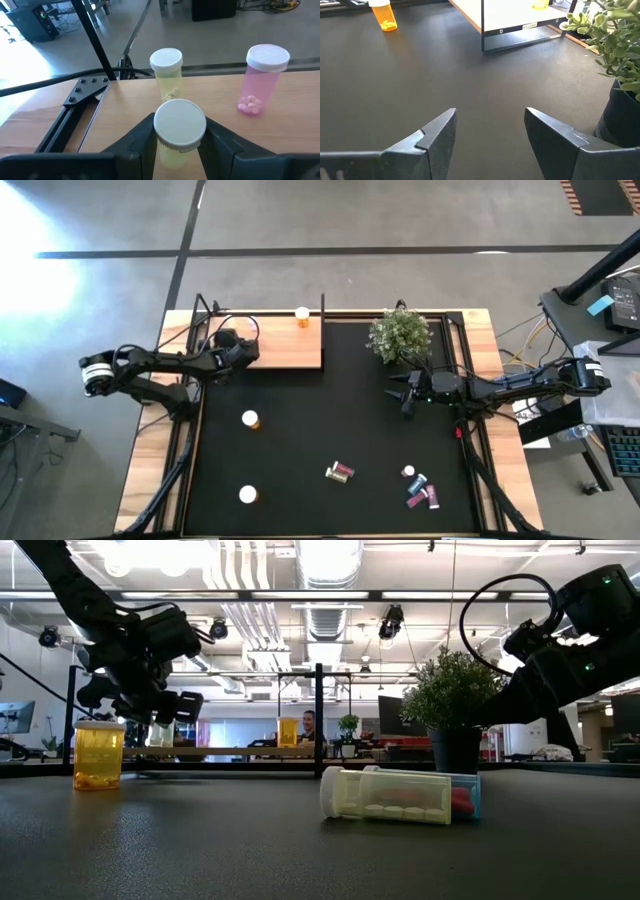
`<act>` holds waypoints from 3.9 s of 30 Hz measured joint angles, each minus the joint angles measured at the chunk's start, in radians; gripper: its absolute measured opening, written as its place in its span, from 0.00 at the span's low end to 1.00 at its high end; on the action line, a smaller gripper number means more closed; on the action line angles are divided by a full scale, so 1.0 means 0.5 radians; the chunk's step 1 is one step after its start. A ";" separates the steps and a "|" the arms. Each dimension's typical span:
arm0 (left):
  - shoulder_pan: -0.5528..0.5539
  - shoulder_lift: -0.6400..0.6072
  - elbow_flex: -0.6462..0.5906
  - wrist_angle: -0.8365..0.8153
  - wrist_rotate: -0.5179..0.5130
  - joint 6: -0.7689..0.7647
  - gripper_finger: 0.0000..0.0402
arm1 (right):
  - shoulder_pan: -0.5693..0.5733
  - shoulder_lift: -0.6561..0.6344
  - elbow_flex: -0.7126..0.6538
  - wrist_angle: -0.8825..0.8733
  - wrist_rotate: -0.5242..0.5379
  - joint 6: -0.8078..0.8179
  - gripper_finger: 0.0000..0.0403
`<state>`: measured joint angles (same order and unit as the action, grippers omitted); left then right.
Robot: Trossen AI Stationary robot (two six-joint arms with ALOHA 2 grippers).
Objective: Pick and place medicine bottles onto shelf by color
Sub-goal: Put the bottom yellow medicine bottle on the shelf aligned with the other yellow medicine bottle
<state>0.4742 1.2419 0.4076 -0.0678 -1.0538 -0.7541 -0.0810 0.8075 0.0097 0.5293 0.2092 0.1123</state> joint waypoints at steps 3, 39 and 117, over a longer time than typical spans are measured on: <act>0.011 0.000 -0.001 0.000 0.000 0.001 0.27 | 0.000 0.000 0.000 0.000 0.001 0.000 0.56; 0.083 0.000 -0.002 0.015 0.055 0.015 0.27 | 0.000 0.001 0.000 0.000 0.001 0.000 0.56; 0.219 0.196 0.008 0.263 0.139 0.175 0.42 | 0.001 0.001 0.000 0.000 0.001 -0.001 0.56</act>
<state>0.5835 1.3398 0.4118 0.0635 -0.9842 -0.6666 -0.0807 0.8078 0.0097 0.5293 0.2096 0.1120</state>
